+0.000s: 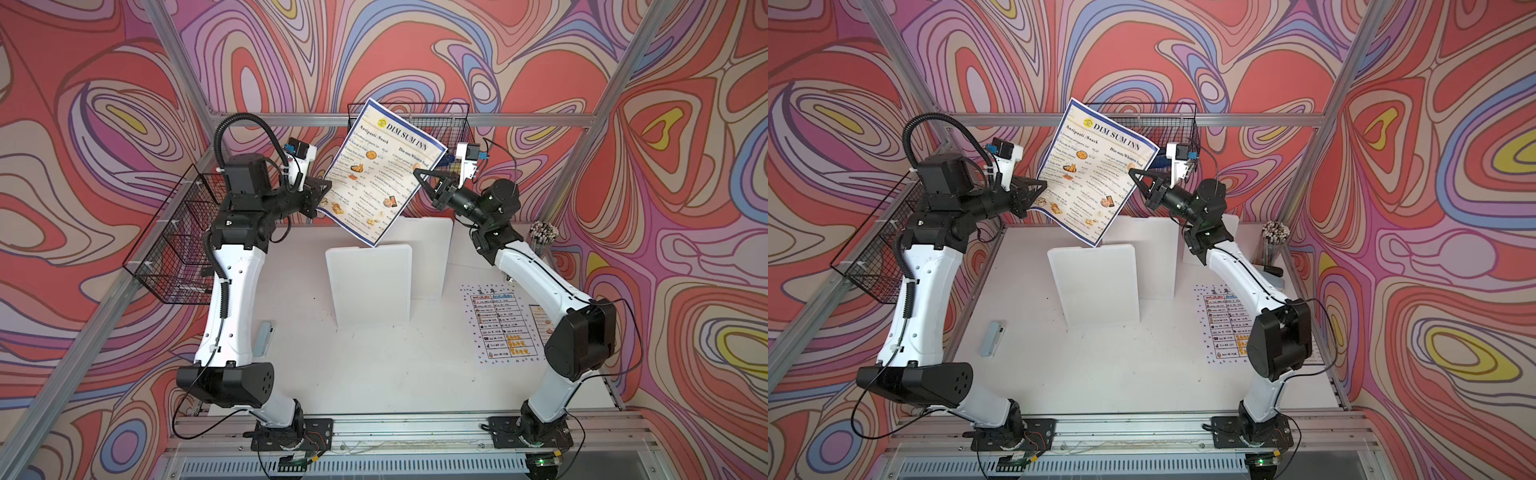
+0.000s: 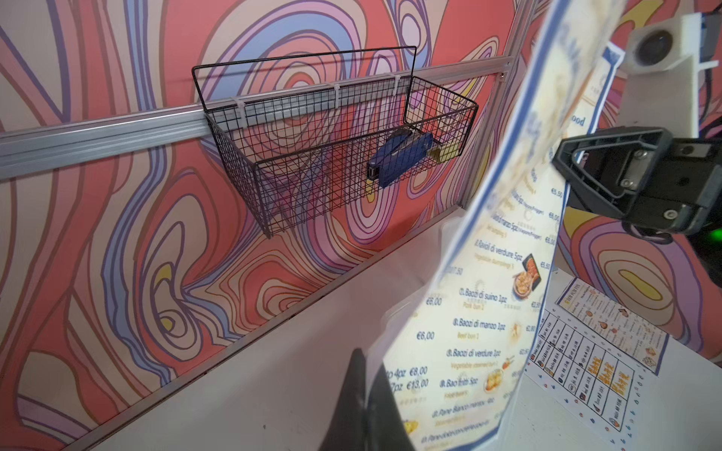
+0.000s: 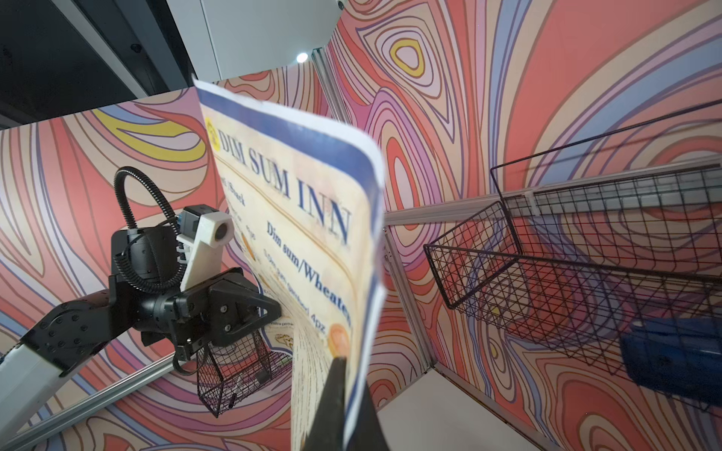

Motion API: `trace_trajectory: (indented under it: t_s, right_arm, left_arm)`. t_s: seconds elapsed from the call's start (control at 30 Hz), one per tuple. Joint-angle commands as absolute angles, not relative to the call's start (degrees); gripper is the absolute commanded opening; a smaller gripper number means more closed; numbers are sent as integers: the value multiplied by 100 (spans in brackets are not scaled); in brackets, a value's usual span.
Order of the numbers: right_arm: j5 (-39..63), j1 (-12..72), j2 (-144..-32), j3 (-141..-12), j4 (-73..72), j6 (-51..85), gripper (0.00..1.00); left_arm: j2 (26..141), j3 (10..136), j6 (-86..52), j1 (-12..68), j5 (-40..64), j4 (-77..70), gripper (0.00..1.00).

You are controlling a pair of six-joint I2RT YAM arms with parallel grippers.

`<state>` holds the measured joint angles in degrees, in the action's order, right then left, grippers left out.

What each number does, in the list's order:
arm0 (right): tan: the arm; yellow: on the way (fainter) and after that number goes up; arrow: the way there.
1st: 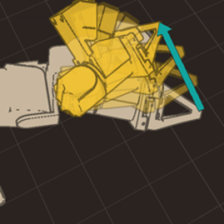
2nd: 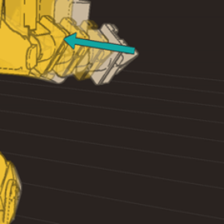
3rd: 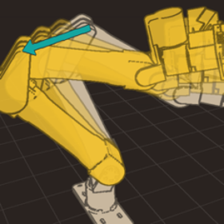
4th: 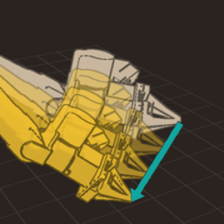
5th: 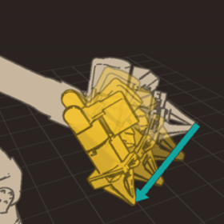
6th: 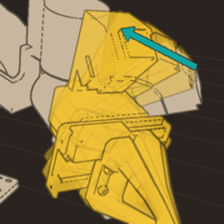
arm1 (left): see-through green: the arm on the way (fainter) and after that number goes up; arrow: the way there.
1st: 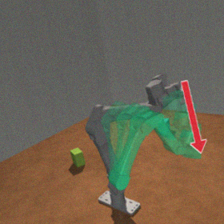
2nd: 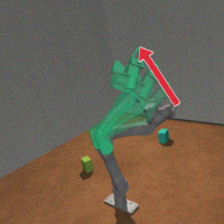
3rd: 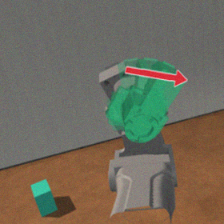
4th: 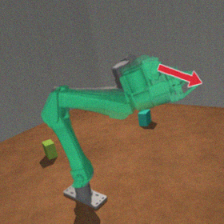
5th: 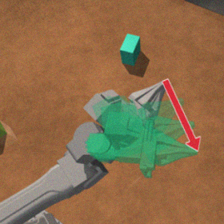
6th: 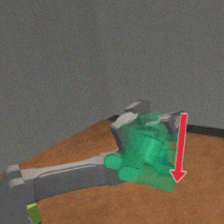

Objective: Insert the menus into the narrow rack
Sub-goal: Insert the menu into the narrow rack.

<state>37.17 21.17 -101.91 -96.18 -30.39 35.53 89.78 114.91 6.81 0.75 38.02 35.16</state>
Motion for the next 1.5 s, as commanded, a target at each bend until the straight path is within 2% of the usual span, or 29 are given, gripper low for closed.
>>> trace_trajectory:
  t_s: [0.0, 1.47]
  right_arm:
    - [3523, 2153, -10257, -9742, -2676, 3440, 0]
    - [3260, 2200, -9906, -9747, -1655, 3349, 0]
  left_arm:
    - [9121, 11692, 562, 42, 3508, 3820, 0]
    - [9105, 12074, 369, 380, 3029, 4270, 0]
